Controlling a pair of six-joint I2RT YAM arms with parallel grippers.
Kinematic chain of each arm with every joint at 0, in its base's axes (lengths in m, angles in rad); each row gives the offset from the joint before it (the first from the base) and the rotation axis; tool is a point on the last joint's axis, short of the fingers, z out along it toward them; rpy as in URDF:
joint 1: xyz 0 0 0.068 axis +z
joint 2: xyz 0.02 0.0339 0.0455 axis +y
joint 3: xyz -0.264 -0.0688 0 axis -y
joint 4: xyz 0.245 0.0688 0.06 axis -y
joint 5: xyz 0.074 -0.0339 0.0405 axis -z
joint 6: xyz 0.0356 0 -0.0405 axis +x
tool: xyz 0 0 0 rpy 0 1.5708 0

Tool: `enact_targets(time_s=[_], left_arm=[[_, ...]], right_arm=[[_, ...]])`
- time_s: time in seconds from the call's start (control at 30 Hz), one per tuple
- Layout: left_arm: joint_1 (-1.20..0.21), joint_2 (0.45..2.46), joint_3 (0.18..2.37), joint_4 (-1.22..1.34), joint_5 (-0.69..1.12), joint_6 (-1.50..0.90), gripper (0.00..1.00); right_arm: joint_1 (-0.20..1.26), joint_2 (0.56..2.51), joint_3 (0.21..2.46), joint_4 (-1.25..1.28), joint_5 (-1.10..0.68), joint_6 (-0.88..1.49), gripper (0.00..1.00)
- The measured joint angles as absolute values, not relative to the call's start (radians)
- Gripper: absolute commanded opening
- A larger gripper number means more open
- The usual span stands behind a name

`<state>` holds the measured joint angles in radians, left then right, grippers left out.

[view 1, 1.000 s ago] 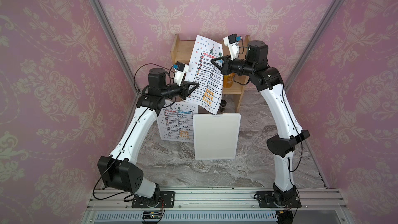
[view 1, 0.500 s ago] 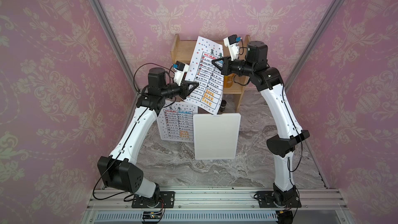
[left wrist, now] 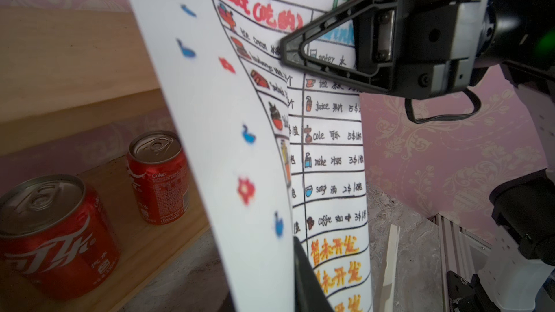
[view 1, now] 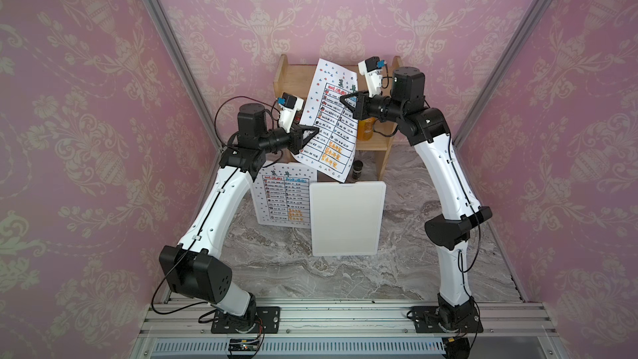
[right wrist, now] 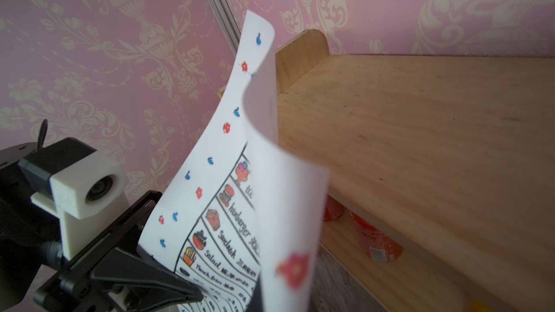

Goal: Insert the menus into the narrow rack
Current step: Insert the menu into the narrow rack.

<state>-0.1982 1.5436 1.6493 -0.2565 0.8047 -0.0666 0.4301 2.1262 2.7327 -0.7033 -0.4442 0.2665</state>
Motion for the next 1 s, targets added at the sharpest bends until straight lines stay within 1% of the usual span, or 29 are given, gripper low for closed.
enact_targets(time_s=[0.43,0.77,1.0], left_arm=[[-0.198,1.554,1.650,-0.255,0.805,-0.072,0.18],[-0.202,1.567,1.650,-0.221,0.806,-0.139,0.15],[-0.233,1.575,1.653,-0.207,0.805,-0.149,0.15]], right_arm=[[0.426,2.128,2.733,-0.731,-0.424,0.267,0.04],[0.412,2.128,2.733,-0.784,-0.395,0.281,0.03],[0.394,2.128,2.733,-0.818,-0.394,0.292,0.04]])
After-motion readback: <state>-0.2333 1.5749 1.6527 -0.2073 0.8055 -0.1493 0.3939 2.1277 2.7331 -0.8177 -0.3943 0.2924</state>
